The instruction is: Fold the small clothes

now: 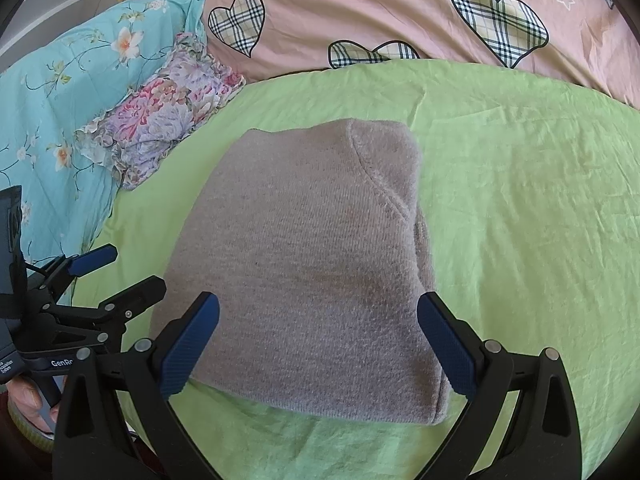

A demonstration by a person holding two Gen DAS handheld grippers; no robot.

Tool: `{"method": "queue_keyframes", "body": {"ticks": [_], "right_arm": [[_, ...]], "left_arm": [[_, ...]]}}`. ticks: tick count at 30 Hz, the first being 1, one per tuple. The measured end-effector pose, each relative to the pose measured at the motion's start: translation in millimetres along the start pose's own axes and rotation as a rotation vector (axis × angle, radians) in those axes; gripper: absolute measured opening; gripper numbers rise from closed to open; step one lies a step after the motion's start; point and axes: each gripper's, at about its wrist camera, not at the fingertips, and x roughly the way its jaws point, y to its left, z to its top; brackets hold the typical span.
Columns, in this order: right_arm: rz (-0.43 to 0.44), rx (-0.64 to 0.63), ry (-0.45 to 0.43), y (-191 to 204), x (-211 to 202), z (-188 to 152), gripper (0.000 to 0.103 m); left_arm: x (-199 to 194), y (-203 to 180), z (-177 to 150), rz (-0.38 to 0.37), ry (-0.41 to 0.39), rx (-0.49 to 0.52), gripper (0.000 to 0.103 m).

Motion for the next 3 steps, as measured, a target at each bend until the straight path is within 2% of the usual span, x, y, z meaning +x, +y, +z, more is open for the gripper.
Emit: {"method": "queue_keyframes", "body": {"ticks": [3], "right_arm": [[0.002, 0.003, 0.0, -0.3, 0.9, 0.5, 0.099]], "left_arm": [[3.1, 1.4, 0.9, 0.004, 0.005, -0.003, 0.101]]}}
